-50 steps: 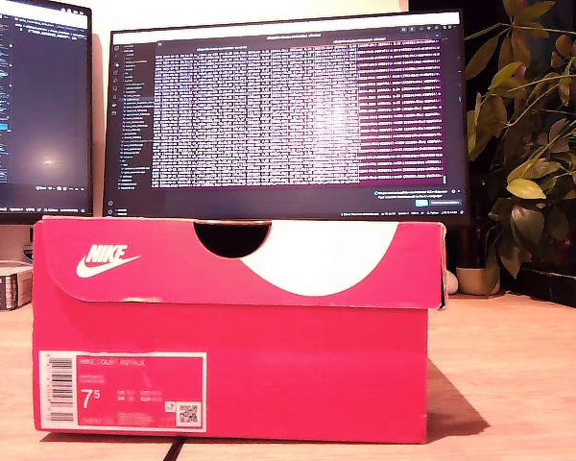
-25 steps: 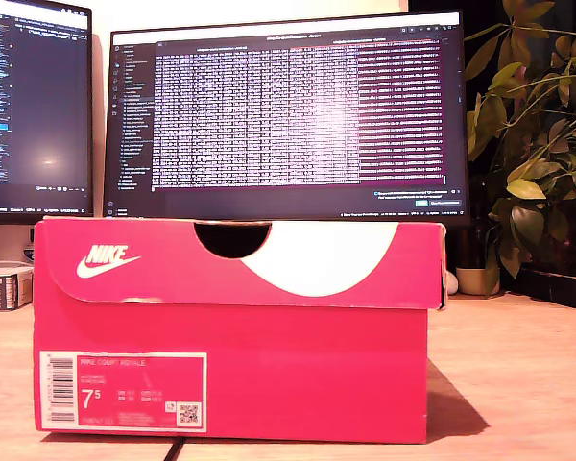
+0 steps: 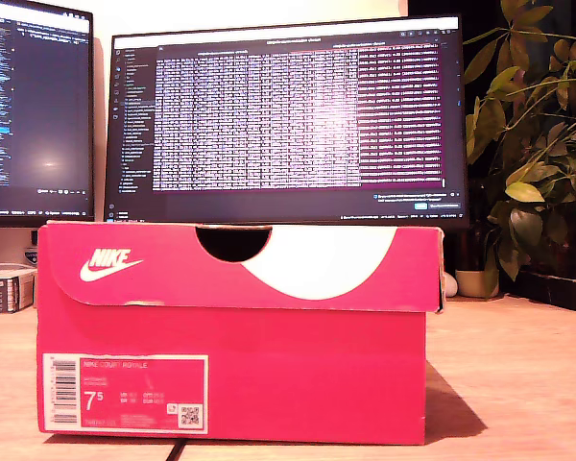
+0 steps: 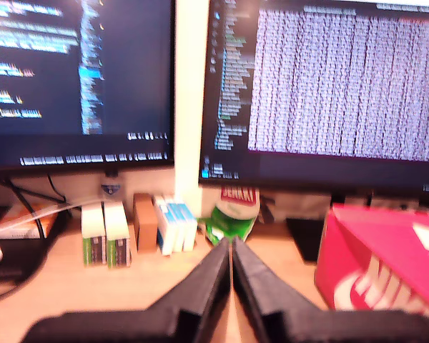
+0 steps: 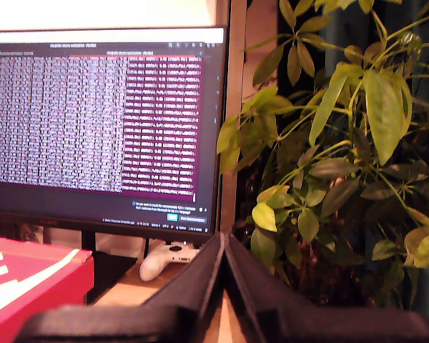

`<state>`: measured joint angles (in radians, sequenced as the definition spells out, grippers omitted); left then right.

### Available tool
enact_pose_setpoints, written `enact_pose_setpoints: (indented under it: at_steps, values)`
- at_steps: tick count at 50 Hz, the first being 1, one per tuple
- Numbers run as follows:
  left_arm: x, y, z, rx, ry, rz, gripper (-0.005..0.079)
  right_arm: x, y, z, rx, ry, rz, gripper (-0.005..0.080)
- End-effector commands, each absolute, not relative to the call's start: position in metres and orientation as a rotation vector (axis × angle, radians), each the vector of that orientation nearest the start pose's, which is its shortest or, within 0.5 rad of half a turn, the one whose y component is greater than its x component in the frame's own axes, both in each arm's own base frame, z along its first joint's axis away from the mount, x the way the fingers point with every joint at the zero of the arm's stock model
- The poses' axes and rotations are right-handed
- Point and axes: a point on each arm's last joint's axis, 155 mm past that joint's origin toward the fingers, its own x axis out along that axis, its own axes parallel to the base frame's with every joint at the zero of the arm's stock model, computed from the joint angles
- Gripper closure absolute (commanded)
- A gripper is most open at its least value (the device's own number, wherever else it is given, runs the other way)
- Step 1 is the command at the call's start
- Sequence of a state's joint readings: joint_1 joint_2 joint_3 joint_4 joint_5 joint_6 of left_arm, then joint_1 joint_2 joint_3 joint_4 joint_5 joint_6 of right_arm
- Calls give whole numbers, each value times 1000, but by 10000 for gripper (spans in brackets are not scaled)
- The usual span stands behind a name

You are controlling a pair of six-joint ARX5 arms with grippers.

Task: Close the red shoebox by pushing the lid with your left arm and holding the box in place with your right arm

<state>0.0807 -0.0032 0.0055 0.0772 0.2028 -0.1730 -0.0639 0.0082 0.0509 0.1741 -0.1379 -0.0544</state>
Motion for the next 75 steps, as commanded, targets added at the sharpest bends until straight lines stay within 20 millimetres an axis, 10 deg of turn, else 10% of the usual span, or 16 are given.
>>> enact_pose_setpoints:
  at_steps: [1, 40, 75]
  values:
    - [251, -18, 174, -148, -57, -130, 762, 246, 8, 219, -94, -194, 57, 764]
    - [249, -20, 120, -167, 159, -120, 762, 249, 2, 126, -69, 153, 39, 764]
    - [246, -21, 103, -175, 230, -114, 761, 249, 2, 127, -69, 151, 40, 764]
